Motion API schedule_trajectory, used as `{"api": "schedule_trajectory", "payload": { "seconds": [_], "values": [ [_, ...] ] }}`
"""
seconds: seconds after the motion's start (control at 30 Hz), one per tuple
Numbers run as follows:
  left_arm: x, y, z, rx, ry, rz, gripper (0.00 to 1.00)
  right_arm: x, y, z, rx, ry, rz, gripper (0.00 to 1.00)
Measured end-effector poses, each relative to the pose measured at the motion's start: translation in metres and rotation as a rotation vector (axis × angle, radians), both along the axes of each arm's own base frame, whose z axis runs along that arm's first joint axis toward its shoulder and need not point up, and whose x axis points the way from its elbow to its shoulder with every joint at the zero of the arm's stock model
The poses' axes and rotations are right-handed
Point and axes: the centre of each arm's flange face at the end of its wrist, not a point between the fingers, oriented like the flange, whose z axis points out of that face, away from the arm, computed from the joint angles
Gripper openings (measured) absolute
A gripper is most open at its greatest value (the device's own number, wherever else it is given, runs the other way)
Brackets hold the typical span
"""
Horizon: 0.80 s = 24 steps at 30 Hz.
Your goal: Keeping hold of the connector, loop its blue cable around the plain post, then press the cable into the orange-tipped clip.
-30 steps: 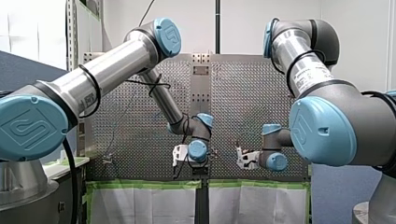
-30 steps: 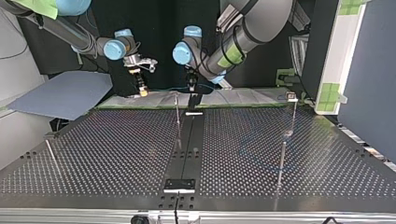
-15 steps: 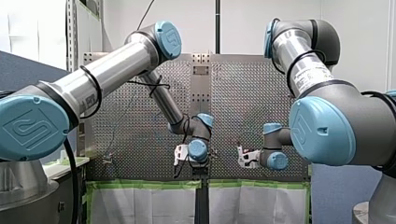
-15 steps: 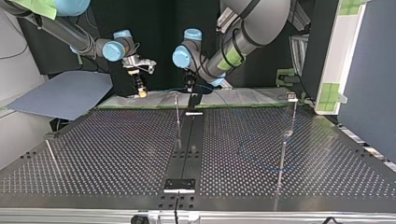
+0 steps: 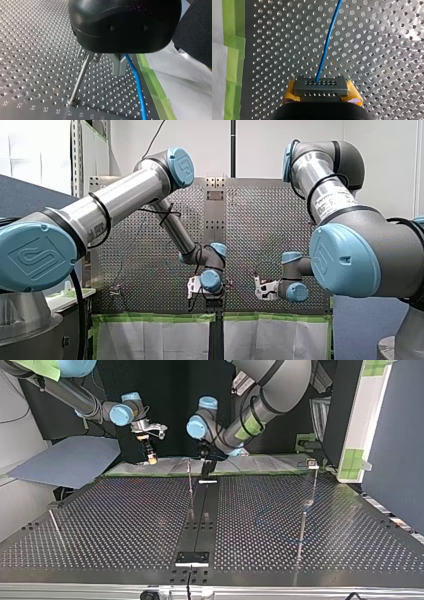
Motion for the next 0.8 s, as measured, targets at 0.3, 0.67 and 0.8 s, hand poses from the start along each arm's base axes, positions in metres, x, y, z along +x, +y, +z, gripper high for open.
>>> {"api": "schedule_trajectory", "payload": {
  "seconds": [0.3, 0.67, 0.8],
  "values": [
    [0.012, 0.006, 0.003, -0.007, 0.001, 0.004, 0.00, 0.001, 0.001, 0.000, -0.001, 0.001, 0.003, 0.00],
    [0.026, 0.003, 0.013, -0.019, -0.002, -0.005, 0.00, 0.001, -0.002, 0.001, -0.001, -0.001, 0.000, 0.00],
    [0.030, 0.002, 0.016, -0.026, -0.007, -0.008, 0.00, 0.001, -0.004, 0.002, 0.002, 0.001, -0.001, 0.00]
  ]
}}
